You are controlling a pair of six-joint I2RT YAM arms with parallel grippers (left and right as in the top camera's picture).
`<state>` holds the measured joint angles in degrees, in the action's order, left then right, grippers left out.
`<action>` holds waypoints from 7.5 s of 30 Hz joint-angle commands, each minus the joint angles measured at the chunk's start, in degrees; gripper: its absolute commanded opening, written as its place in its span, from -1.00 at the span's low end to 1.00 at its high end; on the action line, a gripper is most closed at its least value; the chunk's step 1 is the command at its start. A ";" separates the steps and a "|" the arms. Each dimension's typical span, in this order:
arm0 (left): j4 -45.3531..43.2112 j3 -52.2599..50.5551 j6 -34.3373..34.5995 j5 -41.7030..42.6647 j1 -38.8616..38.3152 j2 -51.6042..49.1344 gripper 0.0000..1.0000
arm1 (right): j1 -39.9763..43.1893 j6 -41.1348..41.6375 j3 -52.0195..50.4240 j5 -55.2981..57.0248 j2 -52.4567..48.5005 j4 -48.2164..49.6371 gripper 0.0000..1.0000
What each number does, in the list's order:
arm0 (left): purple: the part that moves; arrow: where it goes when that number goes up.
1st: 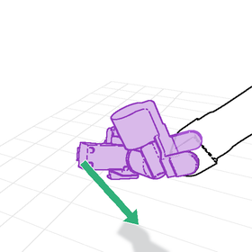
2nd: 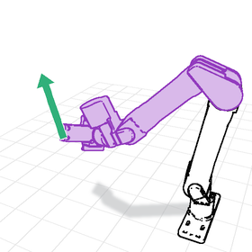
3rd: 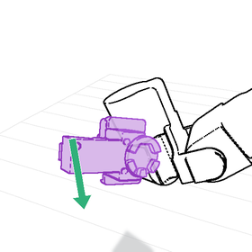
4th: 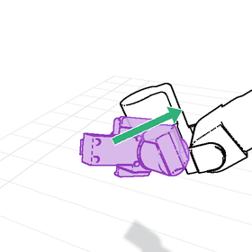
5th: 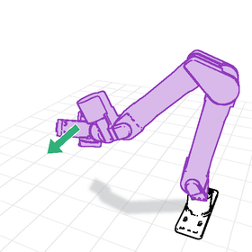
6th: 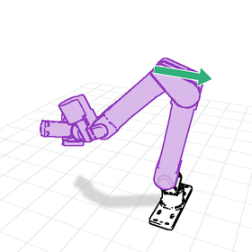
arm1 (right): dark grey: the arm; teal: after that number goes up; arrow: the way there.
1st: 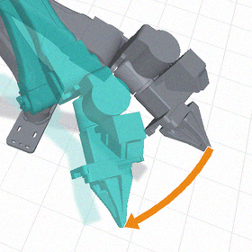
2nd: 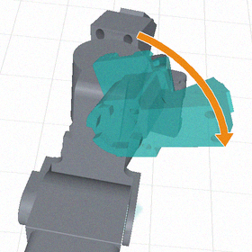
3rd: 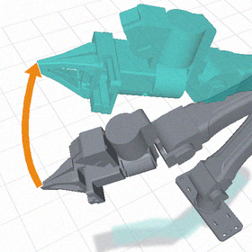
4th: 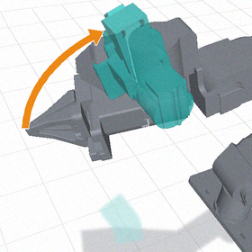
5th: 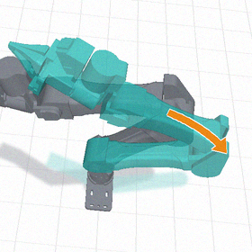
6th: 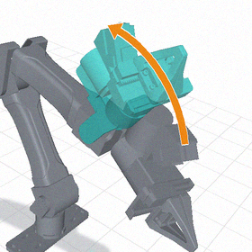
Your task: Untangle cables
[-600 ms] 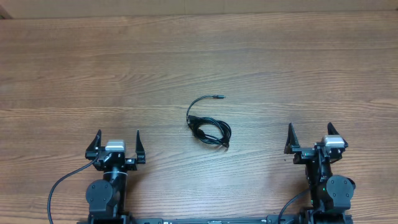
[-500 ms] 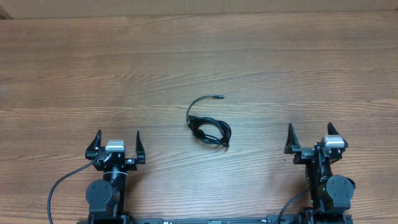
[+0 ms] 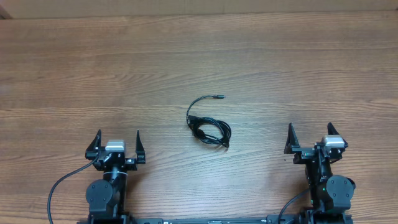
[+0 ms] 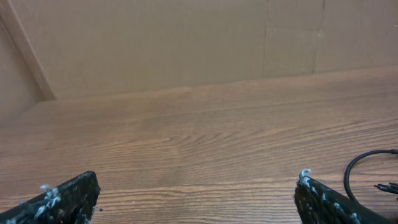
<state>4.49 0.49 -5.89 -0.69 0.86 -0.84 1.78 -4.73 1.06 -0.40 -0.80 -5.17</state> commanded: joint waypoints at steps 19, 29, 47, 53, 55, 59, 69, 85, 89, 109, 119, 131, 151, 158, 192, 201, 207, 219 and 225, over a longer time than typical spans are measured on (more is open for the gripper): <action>-0.04 -0.24 0.98 0.31 0.22 0.59 1.00 | 0.11 -0.26 -0.61 0.52 0.63 0.35 1.00; -0.04 -0.24 0.98 0.28 0.24 0.59 1.00 | 0.11 -0.24 -0.61 0.52 0.63 0.35 1.00; -0.04 -0.24 0.98 0.28 0.24 0.59 1.00 | 0.11 -0.26 -0.61 0.52 0.63 0.35 1.00; -0.04 -0.24 0.98 0.28 0.22 0.59 1.00 | 0.11 -0.26 -0.61 0.52 0.63 0.33 1.00; -0.04 -0.24 0.98 0.28 0.22 0.59 0.99 | 0.11 -0.26 -0.61 0.52 0.63 0.33 1.00; -0.04 -0.24 0.98 0.28 0.22 0.59 0.99 | 0.11 -0.24 -0.61 0.52 0.63 0.35 1.00; -0.04 -0.24 0.98 0.28 0.24 0.59 1.00 | 0.11 -0.26 -0.61 0.55 0.63 0.35 1.00; -0.04 -0.24 0.98 0.28 0.22 0.59 1.00 | 0.11 -0.26 -0.61 0.52 0.63 0.35 1.00; -0.04 -0.24 0.98 0.28 0.22 0.59 1.00 | 0.11 -0.26 -0.61 0.52 0.63 0.35 1.00; -0.04 -0.24 0.98 0.28 0.22 0.59 1.00 | 0.11 -0.26 -0.61 0.52 0.63 0.35 1.00; -0.04 -0.24 0.98 0.31 0.22 0.59 1.00 | 0.11 -0.26 -0.61 0.52 0.63 0.35 1.00; -0.04 -0.24 0.98 0.28 0.22 0.59 1.00 | 0.11 -0.24 -0.61 0.52 0.63 0.33 1.00; -0.04 -0.24 0.98 0.31 0.22 0.59 1.00 | 0.11 -0.26 -0.61 0.55 0.63 0.35 1.00; -0.04 -0.24 0.98 0.28 0.24 0.59 1.00 | 0.11 -0.26 -0.61 0.52 0.63 0.35 1.00; -0.50 -0.24 0.72 0.09 0.24 0.57 0.99 | 0.11 -0.26 -0.61 0.55 0.63 0.35 0.99; -1.40 -0.22 -1.62 -0.79 0.24 0.57 1.00 | 0.22 -0.24 -0.59 3.32 0.63 3.02 1.00; -7.96 0.13 0.04 2.67 0.24 0.57 0.99 | 0.15 0.15 -0.55 -8.57 0.63 12.50 1.00; -1.99 22.71 13.22 9.03 0.24 -0.94 0.99 | 0.17 6.86 20.48 -22.18 -0.57 -1.31 1.00; 10.23 37.59 19.26 14.84 0.24 -9.68 1.00 | 0.17 5.62 38.73 -22.25 -7.93 -18.93 1.00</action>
<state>11.29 32.84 8.40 9.17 0.86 -5.82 1.78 0.78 33.08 -22.13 -5.23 -20.91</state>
